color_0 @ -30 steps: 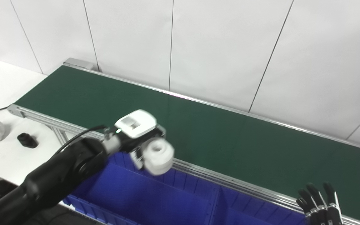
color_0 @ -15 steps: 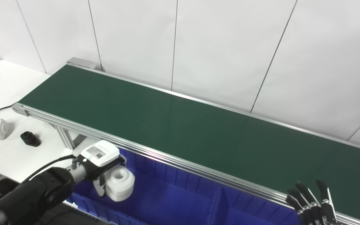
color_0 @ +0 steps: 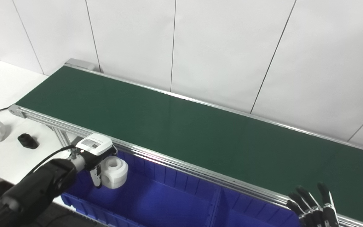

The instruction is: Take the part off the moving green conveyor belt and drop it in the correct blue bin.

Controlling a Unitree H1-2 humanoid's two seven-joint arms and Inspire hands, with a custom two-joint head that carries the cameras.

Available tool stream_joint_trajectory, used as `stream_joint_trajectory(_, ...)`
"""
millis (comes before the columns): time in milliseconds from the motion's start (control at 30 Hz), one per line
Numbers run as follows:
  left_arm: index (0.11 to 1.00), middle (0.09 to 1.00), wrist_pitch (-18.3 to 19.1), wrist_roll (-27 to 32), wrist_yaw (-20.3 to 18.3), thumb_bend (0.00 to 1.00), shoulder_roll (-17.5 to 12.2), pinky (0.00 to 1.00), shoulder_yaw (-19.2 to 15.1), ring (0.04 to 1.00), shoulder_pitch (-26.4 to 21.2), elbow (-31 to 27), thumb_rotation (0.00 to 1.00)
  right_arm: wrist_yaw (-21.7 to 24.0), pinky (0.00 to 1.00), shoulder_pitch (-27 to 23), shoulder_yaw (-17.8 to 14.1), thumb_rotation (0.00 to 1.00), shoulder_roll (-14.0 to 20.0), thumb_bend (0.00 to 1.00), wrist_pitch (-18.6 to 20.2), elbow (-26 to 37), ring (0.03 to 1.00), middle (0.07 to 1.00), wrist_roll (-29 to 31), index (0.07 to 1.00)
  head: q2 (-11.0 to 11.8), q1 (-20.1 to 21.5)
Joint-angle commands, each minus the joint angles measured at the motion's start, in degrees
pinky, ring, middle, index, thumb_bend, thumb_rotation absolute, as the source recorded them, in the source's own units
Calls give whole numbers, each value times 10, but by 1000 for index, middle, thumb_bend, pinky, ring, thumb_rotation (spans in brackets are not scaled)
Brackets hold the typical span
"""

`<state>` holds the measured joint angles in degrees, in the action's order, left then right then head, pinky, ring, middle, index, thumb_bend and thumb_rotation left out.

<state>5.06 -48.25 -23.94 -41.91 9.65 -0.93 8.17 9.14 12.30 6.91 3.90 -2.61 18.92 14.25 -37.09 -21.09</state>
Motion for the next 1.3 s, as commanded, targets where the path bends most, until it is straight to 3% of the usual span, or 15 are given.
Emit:
stream_joint_trajectory(0,975,984,83,58,-148,981,-40,883,0,976,-22,-52,510,9,793,-10,-1,937,4,744,1,25,835,848,6,989,0,-3)
stream_joint_trajectory(67,994,996,122,102,-198,996,-37,827,-9,994,-25,-68,510,8,786,-10,-2,941,4,757,1,26,830,845,7,982,0,-4)
stream_joint_trajectory(133,999,1000,136,118,-215,1000,-37,785,-9,1000,-25,-78,517,6,781,-10,-3,942,4,770,3,28,829,843,5,982,0,-4)
stream_joint_trajectory(300,1000,1000,154,156,-232,1000,-41,829,-6,1000,-27,-84,588,2,772,-12,-4,950,4,780,5,29,837,850,-2,993,-1,-6)
stream_joint_trajectory(533,1000,1000,159,188,-226,1000,-51,855,-10,1000,-29,-87,597,1,771,-16,-5,947,3,768,5,28,843,854,0,993,-2,-7)
stream_joint_trajectory(600,1000,1000,154,264,-206,1000,-24,885,-64,1000,-18,-94,626,0,771,-18,-7,945,1,767,4,27,837,857,0,991,-3,-12)
stream_joint_trajectory(733,1000,1000,118,383,-144,1000,55,970,-153,1000,6,-149,818,-4,777,-19,-9,943,-1,758,4,24,828,890,-3,993,-8,-11)
stream_joint_trajectory(833,1000,1000,125,465,-117,1000,111,996,-190,1000,10,-194,815,-7,774,-23,-9,946,-4,756,5,22,827,899,-7,993,-12,-9)
stream_joint_trajectory(867,1000,1000,138,491,-101,1000,139,998,-199,1000,15,-236,806,-10,773,-24,-9,947,-6,757,6,20,828,901,-9,993,-13,-10)
stream_joint_trajectory(1000,1000,1000,169,529,-55,1000,203,1000,-200,1000,34,-349,803,-14,772,-31,-8,933,-15,757,5,11,823,906,-16,991,-12,-8)
stream_joint_trajectory(1167,1000,1000,161,539,-24,1000,234,1000,-182,1000,48,-397,804,-16,771,-42,-6,931,-27,750,-10,-10,813,899,-31,986,-10,2)
stream_joint_trajectory(1267,1000,1000,151,535,3,1000,252,1000,-170,1000,58,-414,805,-18,760,-48,-2,941,-34,737,-24,-23,808,898,-47,989,-14,33)
